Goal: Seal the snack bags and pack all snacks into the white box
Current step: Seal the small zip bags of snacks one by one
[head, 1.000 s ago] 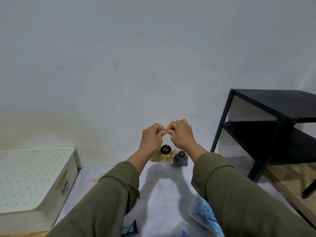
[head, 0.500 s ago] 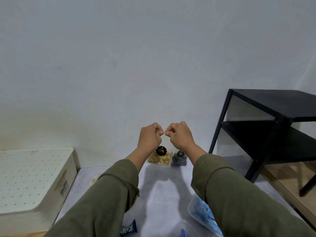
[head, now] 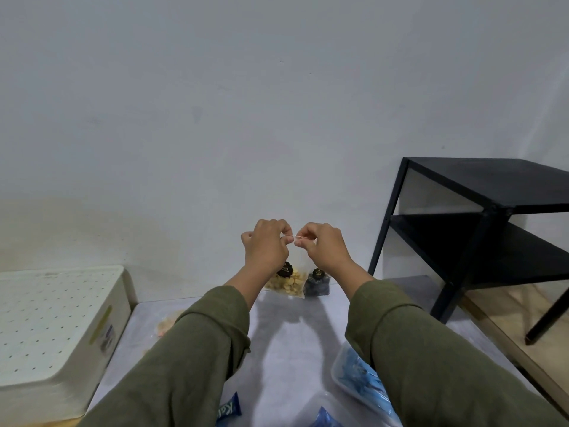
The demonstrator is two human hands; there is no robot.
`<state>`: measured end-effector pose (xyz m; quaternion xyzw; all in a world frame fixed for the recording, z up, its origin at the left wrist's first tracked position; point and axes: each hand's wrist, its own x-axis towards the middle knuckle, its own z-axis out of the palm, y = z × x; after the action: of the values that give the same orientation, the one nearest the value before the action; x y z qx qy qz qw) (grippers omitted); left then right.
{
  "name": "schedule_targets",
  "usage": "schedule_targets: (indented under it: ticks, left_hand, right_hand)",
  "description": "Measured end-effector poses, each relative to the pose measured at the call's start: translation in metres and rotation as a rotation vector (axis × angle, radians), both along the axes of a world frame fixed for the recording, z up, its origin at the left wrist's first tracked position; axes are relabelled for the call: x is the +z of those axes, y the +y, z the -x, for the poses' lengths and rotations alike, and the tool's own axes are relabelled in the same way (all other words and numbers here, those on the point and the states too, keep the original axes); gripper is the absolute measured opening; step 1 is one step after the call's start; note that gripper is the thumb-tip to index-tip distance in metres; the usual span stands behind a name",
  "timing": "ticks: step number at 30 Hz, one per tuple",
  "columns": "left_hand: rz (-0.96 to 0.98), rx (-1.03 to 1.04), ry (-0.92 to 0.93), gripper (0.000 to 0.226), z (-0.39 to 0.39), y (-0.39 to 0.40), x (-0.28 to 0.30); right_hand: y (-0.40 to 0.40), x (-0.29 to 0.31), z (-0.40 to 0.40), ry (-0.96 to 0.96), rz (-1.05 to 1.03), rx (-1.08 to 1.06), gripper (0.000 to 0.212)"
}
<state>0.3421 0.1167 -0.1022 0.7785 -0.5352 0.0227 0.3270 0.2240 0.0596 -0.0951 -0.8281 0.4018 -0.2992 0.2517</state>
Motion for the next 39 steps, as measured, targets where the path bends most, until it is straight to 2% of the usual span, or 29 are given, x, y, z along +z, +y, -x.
schedule_targets:
  ticks: [9,16,25,28,35,39]
  left_hand:
    - [-0.015,0.047,-0.003,0.015,0.007,-0.004,-0.005]
    - [-0.037,-0.09,-0.071,0.013,0.009,-0.008,-0.006]
    - [-0.001,-0.017,0.169,0.009,0.008,-0.014,-0.003]
    - [0.016,-0.017,0.267,0.016,0.002,-0.015,-0.005]
    - [-0.011,-0.151,0.234,0.011,-0.001,-0.017,-0.007]
    - [0.063,-0.124,0.318,0.006,-0.002,-0.016,-0.011]
  right_hand:
    - [-0.003,-0.002,0.004,0.079,-0.034,-0.074,0.01]
    - [-0.005,0.001,0.013,-0.051,-0.067,-0.029,0.008]
    - [-0.011,0.003,0.018,-0.057,-0.092,-0.082,0.012]
    - [-0.014,0.002,0.019,-0.05,-0.109,-0.067,0.01]
    - [-0.019,0.006,0.012,0.101,-0.065,0.064,0.013]
    - [-0.019,0.007,0.003,0.132,-0.077,0.04,0.013]
